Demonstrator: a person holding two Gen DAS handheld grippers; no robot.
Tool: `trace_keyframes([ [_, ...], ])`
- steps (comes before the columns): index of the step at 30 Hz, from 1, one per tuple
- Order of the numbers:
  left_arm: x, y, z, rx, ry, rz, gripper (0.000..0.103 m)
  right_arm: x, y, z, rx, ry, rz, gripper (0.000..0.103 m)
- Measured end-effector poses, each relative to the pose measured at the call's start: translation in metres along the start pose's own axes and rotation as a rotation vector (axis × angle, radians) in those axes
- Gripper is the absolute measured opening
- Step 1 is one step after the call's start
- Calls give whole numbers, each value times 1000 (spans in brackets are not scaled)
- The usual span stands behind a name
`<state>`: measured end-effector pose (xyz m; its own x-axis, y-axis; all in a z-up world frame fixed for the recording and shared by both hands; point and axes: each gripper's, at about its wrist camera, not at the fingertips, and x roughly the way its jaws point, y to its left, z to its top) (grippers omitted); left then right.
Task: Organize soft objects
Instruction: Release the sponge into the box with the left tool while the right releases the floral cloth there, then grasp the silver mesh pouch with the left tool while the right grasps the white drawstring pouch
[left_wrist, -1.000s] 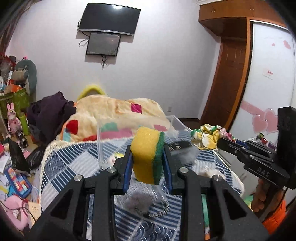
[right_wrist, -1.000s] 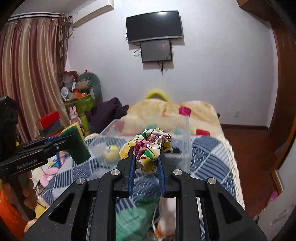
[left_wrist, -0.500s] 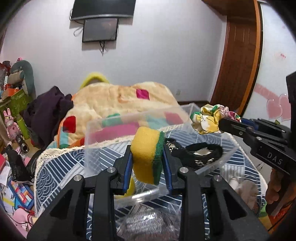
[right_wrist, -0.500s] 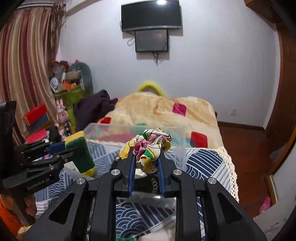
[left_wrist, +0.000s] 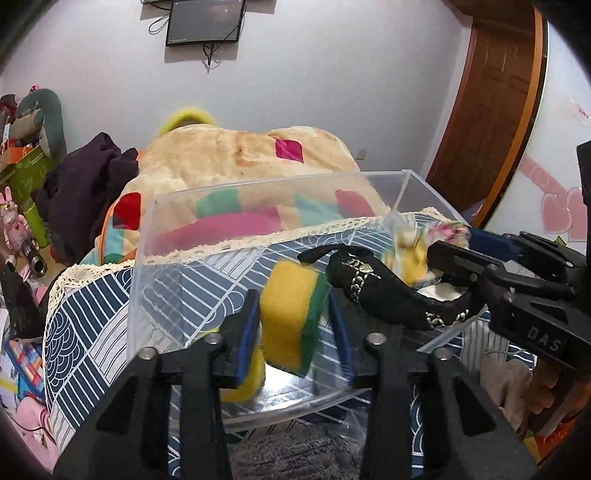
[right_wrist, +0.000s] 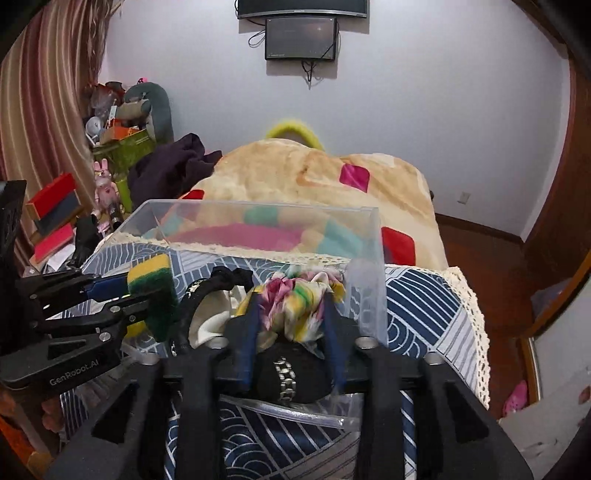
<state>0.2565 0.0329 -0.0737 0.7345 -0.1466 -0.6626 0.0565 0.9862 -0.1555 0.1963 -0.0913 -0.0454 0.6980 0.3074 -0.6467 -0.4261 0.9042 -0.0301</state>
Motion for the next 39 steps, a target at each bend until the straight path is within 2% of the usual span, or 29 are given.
trace_keyframes([
  [6,-21,-3,3,11,-38,-3,47,-24,0,5,-23,-62,-14,52],
  [8,-34,-7,4,28,-65,1,52,-33,2,7,-25,-83,-12,53],
  [10,-49,-10,4,39,-98,6,64,-41,2,8,-26,-104,-11,56],
  [14,-82,-15,2,56,-163,10,71,-62,4,5,-30,-150,-4,60],
  [19,-118,-13,-6,49,-220,9,89,-89,4,-6,-28,-200,11,67],
  [22,-133,-10,-19,47,-238,22,95,-100,2,-18,-29,-211,22,68],
  [25,-138,-8,-39,55,-219,36,98,-103,0,-32,-27,-201,22,71],
  [29,-129,-6,-68,70,-150,59,98,-101,-1,-53,-27,-159,12,72],
  [33,-110,-1,-91,47,-73,46,98,-90,-5,-76,-7,-91,7,72],
  [39,-82,8,-99,-35,-2,13,98,-66,-19,-97,58,-2,5,72],
])
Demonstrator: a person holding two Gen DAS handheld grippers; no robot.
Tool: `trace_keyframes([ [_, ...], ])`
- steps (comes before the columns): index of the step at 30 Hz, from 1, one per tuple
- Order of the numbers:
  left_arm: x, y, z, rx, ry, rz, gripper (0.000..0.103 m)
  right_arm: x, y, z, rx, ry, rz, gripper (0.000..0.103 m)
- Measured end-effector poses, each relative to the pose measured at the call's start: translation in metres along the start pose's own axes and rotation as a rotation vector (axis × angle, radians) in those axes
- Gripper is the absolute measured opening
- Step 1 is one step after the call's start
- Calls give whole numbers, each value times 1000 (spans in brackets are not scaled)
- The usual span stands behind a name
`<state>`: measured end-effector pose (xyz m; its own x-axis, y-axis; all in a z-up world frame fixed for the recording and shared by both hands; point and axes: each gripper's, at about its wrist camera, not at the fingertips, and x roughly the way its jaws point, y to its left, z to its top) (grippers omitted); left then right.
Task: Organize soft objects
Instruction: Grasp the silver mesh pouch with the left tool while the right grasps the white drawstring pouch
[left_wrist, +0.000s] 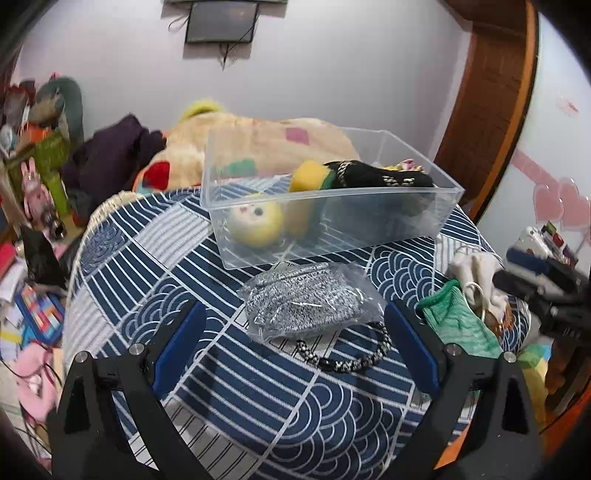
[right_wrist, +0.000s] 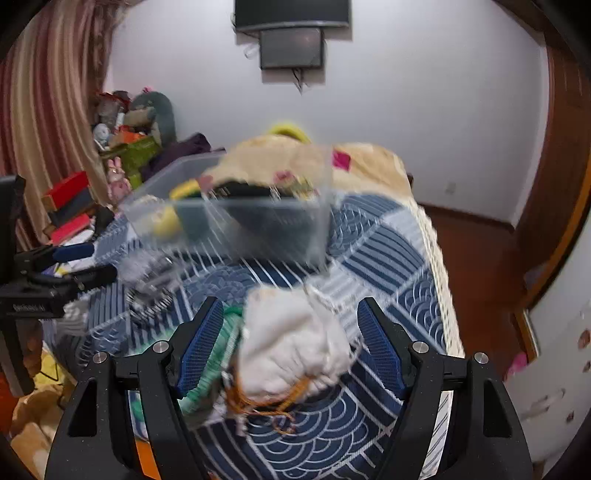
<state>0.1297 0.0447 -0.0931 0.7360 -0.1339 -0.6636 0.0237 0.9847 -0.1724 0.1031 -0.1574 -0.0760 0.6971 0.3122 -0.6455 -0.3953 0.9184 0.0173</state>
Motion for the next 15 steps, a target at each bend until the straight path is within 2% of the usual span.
trace_keyframes([
  [3,12,3,5,-20,4,0,98,2,-10,-9,33,13,2,72],
  [7,33,2,9,-29,21,40,98,15,-16,-17,70,59,29,70],
  [9,43,2,7,-37,40,29,98,17,-14,-22,64,71,52,55],
  [11,48,2,4,-40,58,13,91,17,-11,-23,62,66,71,48],
  [13,51,3,2,-44,70,-13,79,12,-11,-24,62,49,80,41],
  [15,50,3,1,-50,70,-39,71,7,-10,-24,59,31,76,31],
])
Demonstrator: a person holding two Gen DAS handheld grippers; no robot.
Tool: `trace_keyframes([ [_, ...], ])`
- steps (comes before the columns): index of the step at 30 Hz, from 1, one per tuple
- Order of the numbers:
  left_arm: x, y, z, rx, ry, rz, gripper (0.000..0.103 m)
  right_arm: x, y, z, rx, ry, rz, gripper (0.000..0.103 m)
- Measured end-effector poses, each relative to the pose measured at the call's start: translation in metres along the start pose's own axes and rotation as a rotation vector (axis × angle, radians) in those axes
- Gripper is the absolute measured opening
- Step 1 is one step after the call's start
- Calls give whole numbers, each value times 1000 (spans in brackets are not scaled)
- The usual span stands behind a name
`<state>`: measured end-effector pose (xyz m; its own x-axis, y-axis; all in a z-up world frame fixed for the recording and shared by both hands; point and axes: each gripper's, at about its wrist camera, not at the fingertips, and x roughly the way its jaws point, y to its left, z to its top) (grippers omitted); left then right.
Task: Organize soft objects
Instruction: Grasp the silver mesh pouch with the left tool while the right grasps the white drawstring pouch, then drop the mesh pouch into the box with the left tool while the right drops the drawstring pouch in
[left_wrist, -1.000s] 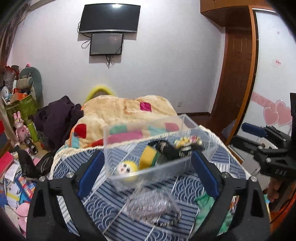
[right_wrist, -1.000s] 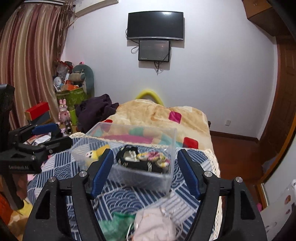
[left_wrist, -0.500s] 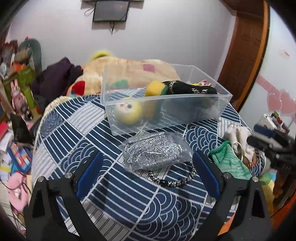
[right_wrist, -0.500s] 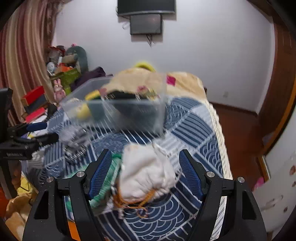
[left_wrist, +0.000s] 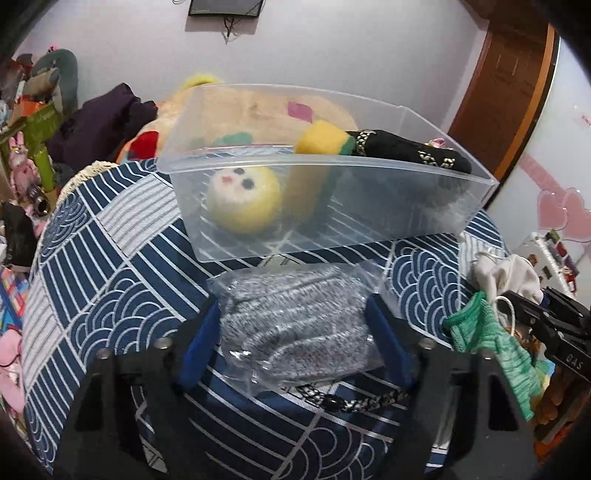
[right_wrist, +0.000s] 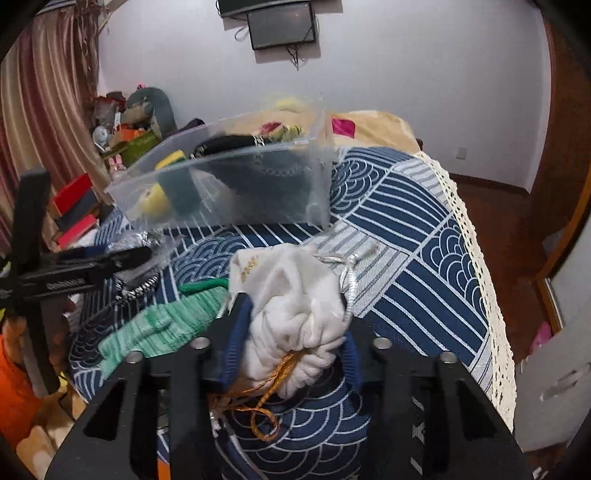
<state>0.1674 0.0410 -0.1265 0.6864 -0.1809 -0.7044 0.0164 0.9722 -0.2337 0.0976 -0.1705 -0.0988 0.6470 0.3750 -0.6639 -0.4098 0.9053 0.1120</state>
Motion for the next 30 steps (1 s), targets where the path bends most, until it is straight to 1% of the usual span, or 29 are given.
trace_keyframes([
  [1,-1,-1,0,3,-1,-6,67,-2,0,1,-2,-6,2,27],
  [2,-2,-2,-2,8,-4,-9,65,-3,1,4,-2,-10,2,27],
  [5,-9,-7,-6,36,-19,-3,59,-13,3,7,-7,-50,-16,25],
  [7,-16,-11,-9,53,-31,1,52,-18,4,10,-7,-68,-16,25],
  [10,-28,-13,-7,70,-52,1,47,-30,5,16,-8,-108,-20,25],
  [16,-63,-18,-2,101,-129,4,46,-50,11,35,-19,-186,-19,25],
  [21,-90,-22,11,109,-204,6,46,-62,22,52,-27,-255,3,25],
  [26,-106,-23,28,121,-260,28,46,-62,34,70,-41,-306,29,25],
  [30,-109,-22,45,121,-297,52,46,-55,48,91,-69,-347,47,25],
])
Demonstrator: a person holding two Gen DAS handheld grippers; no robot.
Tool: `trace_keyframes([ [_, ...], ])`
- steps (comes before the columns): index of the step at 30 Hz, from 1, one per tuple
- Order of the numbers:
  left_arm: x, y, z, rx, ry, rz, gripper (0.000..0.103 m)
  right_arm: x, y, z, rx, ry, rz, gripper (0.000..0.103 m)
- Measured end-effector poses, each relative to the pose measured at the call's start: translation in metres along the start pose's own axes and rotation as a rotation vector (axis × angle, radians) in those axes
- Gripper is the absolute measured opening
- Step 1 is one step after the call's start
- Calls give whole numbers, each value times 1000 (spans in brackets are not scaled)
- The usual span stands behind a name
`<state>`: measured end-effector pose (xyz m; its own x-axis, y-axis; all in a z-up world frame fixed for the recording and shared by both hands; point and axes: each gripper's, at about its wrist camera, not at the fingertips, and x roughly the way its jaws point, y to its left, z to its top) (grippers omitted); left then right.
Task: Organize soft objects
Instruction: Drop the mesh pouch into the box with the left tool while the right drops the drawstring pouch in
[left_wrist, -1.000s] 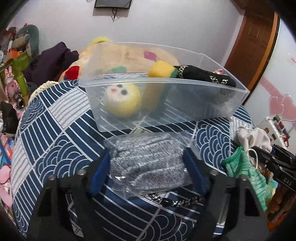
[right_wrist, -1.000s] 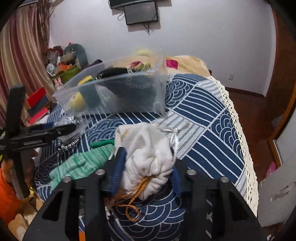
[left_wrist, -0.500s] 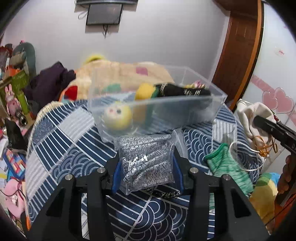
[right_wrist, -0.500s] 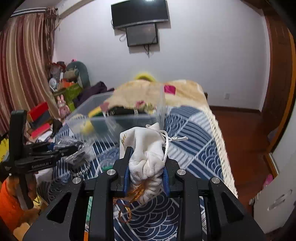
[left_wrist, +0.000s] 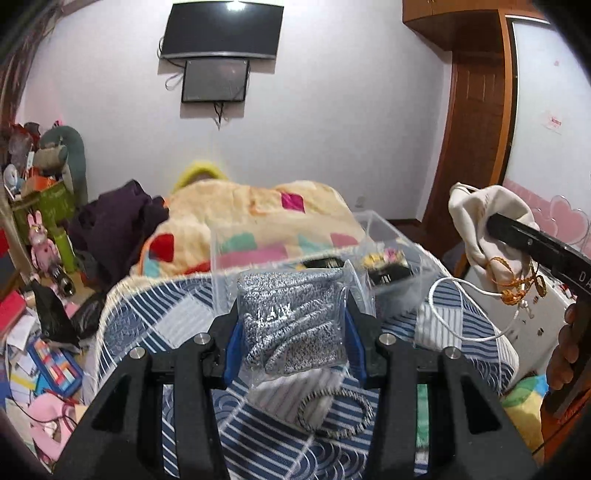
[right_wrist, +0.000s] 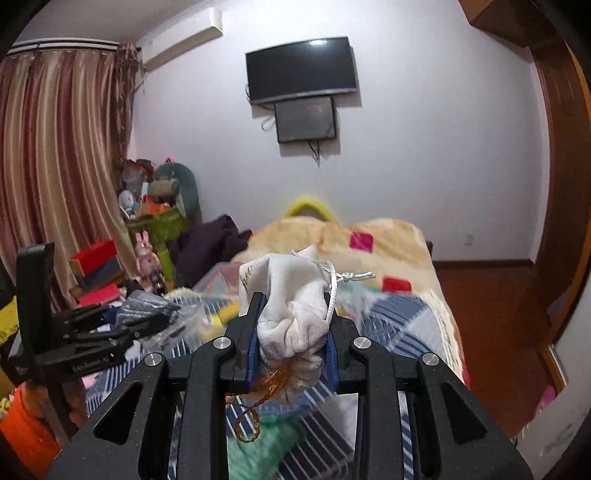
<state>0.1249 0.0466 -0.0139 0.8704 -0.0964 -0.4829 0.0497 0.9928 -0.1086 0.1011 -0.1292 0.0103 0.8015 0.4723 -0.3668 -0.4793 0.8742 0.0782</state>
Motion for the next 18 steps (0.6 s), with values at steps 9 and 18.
trace_keyframes([
  [9,33,20,33,-37,-25,24,46,39,15,20,-38,5,0,25],
  [18,87,29,40,-58,50,51,46,76,15,12,-47,103,-29,25],
])
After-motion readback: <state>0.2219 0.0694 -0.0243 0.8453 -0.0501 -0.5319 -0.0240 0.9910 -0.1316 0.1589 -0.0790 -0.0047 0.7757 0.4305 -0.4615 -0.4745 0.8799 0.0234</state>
